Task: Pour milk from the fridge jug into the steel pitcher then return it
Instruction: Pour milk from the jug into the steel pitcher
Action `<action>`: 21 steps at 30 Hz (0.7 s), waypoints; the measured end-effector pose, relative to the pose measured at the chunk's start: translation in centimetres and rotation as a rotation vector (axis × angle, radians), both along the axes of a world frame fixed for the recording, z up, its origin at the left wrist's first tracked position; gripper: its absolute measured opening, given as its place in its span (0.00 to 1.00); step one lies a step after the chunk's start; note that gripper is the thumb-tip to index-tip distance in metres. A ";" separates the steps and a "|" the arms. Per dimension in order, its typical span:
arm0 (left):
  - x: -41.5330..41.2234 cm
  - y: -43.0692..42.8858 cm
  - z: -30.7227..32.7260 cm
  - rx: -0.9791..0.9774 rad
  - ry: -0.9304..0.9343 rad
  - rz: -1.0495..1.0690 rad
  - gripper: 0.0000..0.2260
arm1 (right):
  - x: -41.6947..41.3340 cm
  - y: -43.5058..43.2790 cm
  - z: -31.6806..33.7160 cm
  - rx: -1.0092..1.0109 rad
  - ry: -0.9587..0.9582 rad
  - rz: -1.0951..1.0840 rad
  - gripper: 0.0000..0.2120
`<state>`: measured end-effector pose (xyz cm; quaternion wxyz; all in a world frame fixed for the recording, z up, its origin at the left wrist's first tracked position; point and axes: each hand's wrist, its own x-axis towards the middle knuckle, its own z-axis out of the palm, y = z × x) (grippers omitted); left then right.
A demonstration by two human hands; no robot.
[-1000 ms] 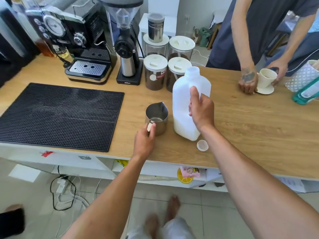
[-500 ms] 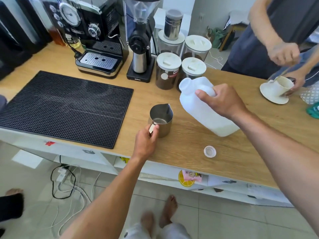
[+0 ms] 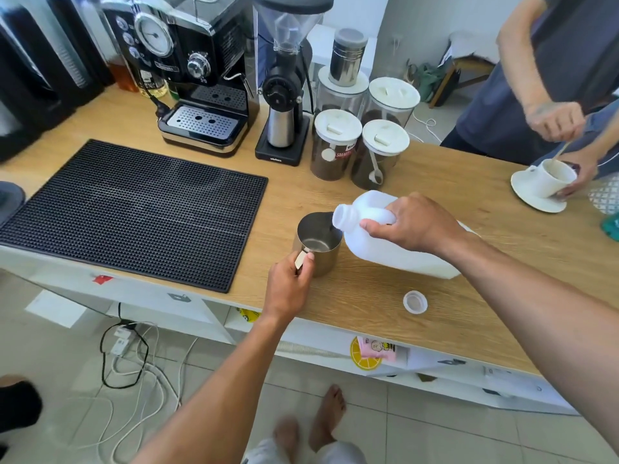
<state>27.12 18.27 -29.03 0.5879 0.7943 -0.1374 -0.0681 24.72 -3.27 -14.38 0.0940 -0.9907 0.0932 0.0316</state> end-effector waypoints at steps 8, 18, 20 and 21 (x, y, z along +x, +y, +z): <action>-0.1 0.2 -0.1 -0.002 0.004 -0.011 0.20 | 0.1 1.1 -0.6 -0.076 0.088 0.034 0.32; -0.1 0.6 -0.5 0.035 0.034 -0.029 0.18 | 0.3 1.7 -0.4 -0.027 0.155 -0.060 0.30; -0.1 0.8 -0.5 0.050 0.031 -0.044 0.18 | 0.4 1.7 -0.2 -0.033 0.166 -0.059 0.30; -0.1 0.8 -0.5 0.054 0.030 -0.053 0.17 | 0.5 1.8 -0.2 -0.031 0.172 -0.059 0.30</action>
